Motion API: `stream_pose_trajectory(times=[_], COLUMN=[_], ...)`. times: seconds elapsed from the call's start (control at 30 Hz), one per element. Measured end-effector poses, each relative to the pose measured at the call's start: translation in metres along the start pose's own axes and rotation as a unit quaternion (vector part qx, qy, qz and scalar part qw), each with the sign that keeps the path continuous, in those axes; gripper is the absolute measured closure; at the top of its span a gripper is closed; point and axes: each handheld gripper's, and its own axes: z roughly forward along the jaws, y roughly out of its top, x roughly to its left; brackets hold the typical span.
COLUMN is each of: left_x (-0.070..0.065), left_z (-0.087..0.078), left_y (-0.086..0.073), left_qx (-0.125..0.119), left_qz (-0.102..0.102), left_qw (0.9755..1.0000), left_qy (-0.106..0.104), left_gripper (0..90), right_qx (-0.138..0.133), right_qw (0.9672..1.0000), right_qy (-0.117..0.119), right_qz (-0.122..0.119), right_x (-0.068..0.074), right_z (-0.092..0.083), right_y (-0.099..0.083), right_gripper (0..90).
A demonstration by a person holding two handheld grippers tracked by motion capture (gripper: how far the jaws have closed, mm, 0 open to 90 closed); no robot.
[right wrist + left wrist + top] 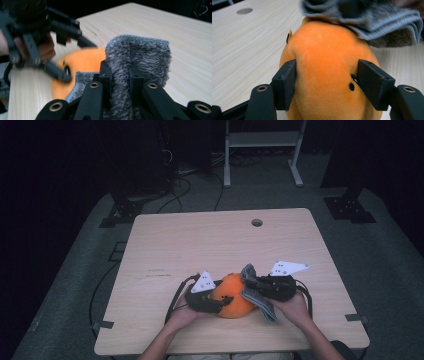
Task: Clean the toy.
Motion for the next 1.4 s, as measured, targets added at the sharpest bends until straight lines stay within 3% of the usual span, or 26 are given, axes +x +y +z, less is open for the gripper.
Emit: stream_pose_trajectory(times=[0.07, 0.1, 0.13, 0.17, 0.2, 0.23, 0.27, 0.37, 0.4, 0.43, 0.47, 0.53, 0.6, 0.63, 0.67, 0.77, 0.8, 0.83, 0.9, 0.93, 0.97, 1.03, 1.07, 1.2, 1.3, 1.4], left_x=[-0.003, -0.001, -0.001, 0.002, 0.009, 0.012, 0.012, 0.015, 0.011, 0.011, 0.007, 0.002, -0.004, -0.004, -0.006, -0.004, -0.002, 0.002, 0.009, 0.010, 0.009, 0.003, 0.000, 0.000, -0.002, -0.008], left_z=[0.000, -0.001, -0.001, -0.003, -0.004, -0.002, -0.002, 0.007, 0.008, 0.008, 0.005, 0.003, 0.001, 0.001, 0.003, 0.003, 0.002, 0.001, 0.001, 0.001, 0.001, 0.000, 0.001, 0.001, 0.002, 0.003], left_y=[0.002, 0.002, 0.002, 0.004, 0.006, 0.005, 0.005, -0.001, -0.003, -0.003, 0.001, 0.005, 0.010, 0.010, 0.010, 0.008, 0.008, 0.008, 0.006, 0.004, 0.002, 0.002, 0.003, 0.002, 0.002, 0.003], left_qx=[0.003, 0.002, 0.002, 0.001, 0.001, 0.010, 0.010, 0.026, 0.019, 0.019, 0.019, 0.001, -0.005, -0.005, 0.000, 0.004, 0.003, 0.002, 0.003, 0.006, 0.006, 0.006, 0.007, 0.004, 0.003, 0.006], left_qz=[0.008, -0.005, -0.005, -0.021, -0.057, -0.070, -0.070, -0.110, -0.098, -0.098, -0.072, -0.041, 0.004, 0.004, 0.020, 0.015, 0.000, -0.022, -0.061, -0.066, -0.059, -0.038, -0.027, -0.018, -0.008, 0.021], left_qw=[0.9999, 1.0000, 1.0000, 0.9998, 0.9983, 0.9975, 0.9975, 0.9927, 0.9944, 0.9944, 0.9971, 0.9992, 0.9993, 0.9993, 0.9989, 0.9992, 0.9996, 0.9995, 0.9981, 0.9978, 0.9982, 0.9991, 0.9993, 0.9996, 0.9997, 0.9993], left_qy=[0.006, 0.002, 0.002, -0.006, -0.011, -0.009, -0.009, -0.042, -0.034, -0.034, -0.015, 0.007, 0.038, 0.038, 0.042, 0.035, 0.028, 0.021, 0.007, 0.002, 0.006, 0.017, 0.023, 0.024, 0.025, 0.032], left_gripper=[32.8, 30.0, 25.0, 25.0, 15.2, 10.2, 8.1, 10.1, 16.0, 22.2, 26.1, 30.8, 31.8, 31.7, 31.2, 28.1, 23.7, 13.1, 10.5, 15.5, 15.5, 24.7, 26.5, 26.6, 27.2, 27.4], right_qx=[0.000, 0.007, 0.007, 0.011, 0.016, 0.017, 0.017, 0.017, 0.018, 0.018, 0.020, 0.012, 0.000, 0.000, -0.005, 0.002, 0.005, 0.010, 0.011, 0.013, 0.013, 0.016, 0.014, 0.022, 0.016, -0.009], right_qw=[1.0000, 1.0000, 1.0000, 0.9999, 0.9999, 0.9998, 0.9998, 0.9997, 0.9997, 0.9997, 0.9997, 0.9999, 0.9999, 0.9999, 0.9999, 0.9999, 0.9999, 0.9999, 0.9999, 0.9997, 0.9997, 0.9995, 0.9997, 0.9993, 0.9996, 0.9999], right_qy=[0.001, 0.002, 0.002, 0.005, 0.005, 0.006, 0.006, 0.013, 0.011, 0.011, 0.007, 0.004, 0.000, 0.000, -0.002, 0.000, 0.001, 0.003, 0.003, 0.004, 0.004, 0.000, -0.003, -0.029, -0.024, -0.007], right_qz=[-0.002, 0.000, 0.000, 0.003, 0.003, 0.003, 0.003, -0.006, -0.010, -0.010, -0.012, -0.010, -0.011, -0.011, -0.013, -0.014, -0.012, -0.010, -0.011, -0.019, -0.019, -0.029, -0.019, -0.004, 0.001, -0.009], right_x=[0.000, 0.000, 0.000, -0.001, 0.001, 0.002, 0.002, 0.009, 0.010, 0.010, 0.008, 0.006, 0.006, 0.006, 0.006, 0.005, 0.005, 0.007, 0.008, 0.013, 0.013, 0.014, 0.008, -0.005, -0.004, 0.005], right_z=[0.003, 0.007, 0.007, 0.008, 0.006, 0.005, 0.005, 0.000, 0.001, 0.001, 0.001, 0.000, -0.002, -0.002, -0.002, 0.001, 0.002, 0.003, 0.003, 0.003, 0.003, 0.003, 0.000, -0.009, -0.011, -0.005], right_y=[0.002, 0.002, 0.002, 0.000, -0.003, -0.005, -0.005, -0.008, -0.007, -0.007, -0.006, -0.002, 0.001, 0.001, 0.003, 0.001, -0.001, -0.004, -0.005, -0.006, -0.006, -0.005, -0.004, -0.010, -0.010, 0.003], right_gripper=[77.1, 77.1, 77.1, 77.1, 77.1, 77.1, 77.1, 77.1, 77.1, 77.1, 77.1, 77.1, 77.1, 77.1, 77.1, 77.1, 77.2, 77.2, 77.2, 77.2, 77.2, 77.3, 77.3, 77.3, 77.3, 77.3])
